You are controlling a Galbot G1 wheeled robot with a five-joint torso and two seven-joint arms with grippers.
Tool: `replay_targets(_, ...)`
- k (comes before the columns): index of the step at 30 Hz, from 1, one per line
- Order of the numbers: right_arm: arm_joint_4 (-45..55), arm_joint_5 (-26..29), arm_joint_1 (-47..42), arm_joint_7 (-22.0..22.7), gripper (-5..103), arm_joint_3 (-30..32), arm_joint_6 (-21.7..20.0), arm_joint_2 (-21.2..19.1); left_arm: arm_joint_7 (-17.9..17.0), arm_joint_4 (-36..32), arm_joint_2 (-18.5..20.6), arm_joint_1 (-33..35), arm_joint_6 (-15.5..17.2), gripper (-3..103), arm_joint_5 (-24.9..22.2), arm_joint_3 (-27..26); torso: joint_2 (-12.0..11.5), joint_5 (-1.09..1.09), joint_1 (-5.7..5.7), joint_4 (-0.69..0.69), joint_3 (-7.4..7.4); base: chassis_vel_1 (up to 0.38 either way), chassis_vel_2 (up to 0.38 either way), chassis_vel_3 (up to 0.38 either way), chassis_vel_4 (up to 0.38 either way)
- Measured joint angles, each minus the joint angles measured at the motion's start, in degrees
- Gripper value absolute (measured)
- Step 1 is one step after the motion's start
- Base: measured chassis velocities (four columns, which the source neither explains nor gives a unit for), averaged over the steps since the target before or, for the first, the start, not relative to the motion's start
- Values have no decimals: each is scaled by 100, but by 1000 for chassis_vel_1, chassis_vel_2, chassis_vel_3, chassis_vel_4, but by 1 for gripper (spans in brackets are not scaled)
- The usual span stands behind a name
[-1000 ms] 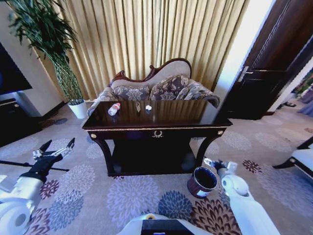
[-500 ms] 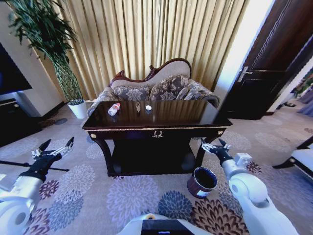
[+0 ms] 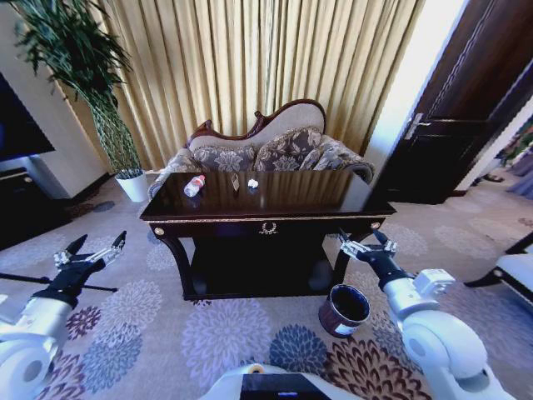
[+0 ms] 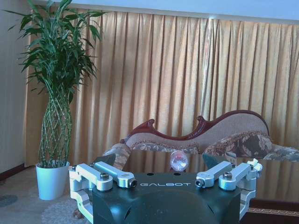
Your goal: Move to the front of the table and place the trash on the table into the trash bin.
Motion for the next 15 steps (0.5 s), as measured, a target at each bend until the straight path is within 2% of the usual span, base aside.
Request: replay_targets(15,-97,-115,4,-22,100,-2,90,-18,1,-22,9,13,0,100,-15,2,0,0,-1,0,0,-10,7,8,-10)
